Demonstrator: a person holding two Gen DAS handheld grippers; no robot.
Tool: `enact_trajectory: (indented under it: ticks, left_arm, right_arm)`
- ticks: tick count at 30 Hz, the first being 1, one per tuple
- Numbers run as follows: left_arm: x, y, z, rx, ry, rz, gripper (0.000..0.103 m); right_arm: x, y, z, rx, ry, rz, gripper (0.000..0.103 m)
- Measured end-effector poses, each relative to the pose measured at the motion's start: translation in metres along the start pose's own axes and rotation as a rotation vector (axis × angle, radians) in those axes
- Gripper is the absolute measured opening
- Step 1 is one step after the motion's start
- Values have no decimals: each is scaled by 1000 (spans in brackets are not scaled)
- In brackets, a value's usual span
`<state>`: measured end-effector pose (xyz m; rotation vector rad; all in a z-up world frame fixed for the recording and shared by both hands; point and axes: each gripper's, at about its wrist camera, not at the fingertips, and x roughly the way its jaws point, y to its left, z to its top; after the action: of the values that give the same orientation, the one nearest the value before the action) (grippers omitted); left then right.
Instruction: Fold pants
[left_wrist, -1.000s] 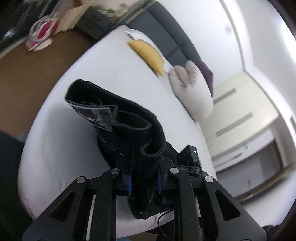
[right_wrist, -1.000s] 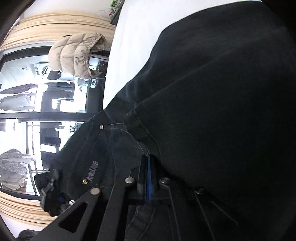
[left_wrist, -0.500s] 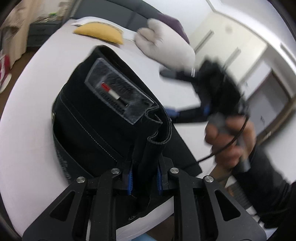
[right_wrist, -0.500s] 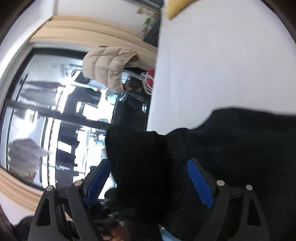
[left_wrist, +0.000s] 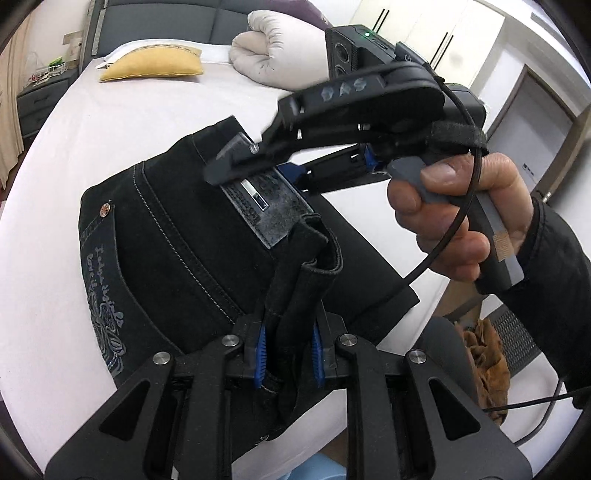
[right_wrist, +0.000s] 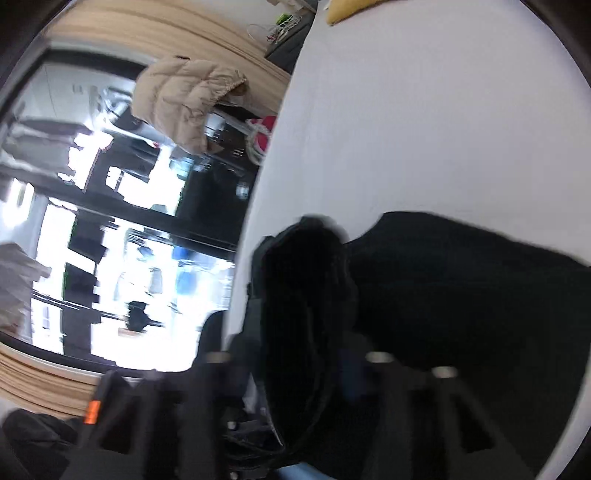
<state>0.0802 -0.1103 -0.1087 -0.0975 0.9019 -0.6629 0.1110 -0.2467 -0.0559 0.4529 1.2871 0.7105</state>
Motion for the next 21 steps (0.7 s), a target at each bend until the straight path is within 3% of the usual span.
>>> enact_trajectory:
  ticks: [5,14,21]
  left_arm:
    - [1,-12,2,46,9,-19,17]
    - [42,-70,13,177,58,-89,15]
    - [79,-90,24,180,109,-111,15]
  right_arm:
    - [-14,-13,-6,7,-46,-53,16]
    - [-53,-78,-31,90,-101,-125,15]
    - [-66,-117,-41,134,-139,-120,14]
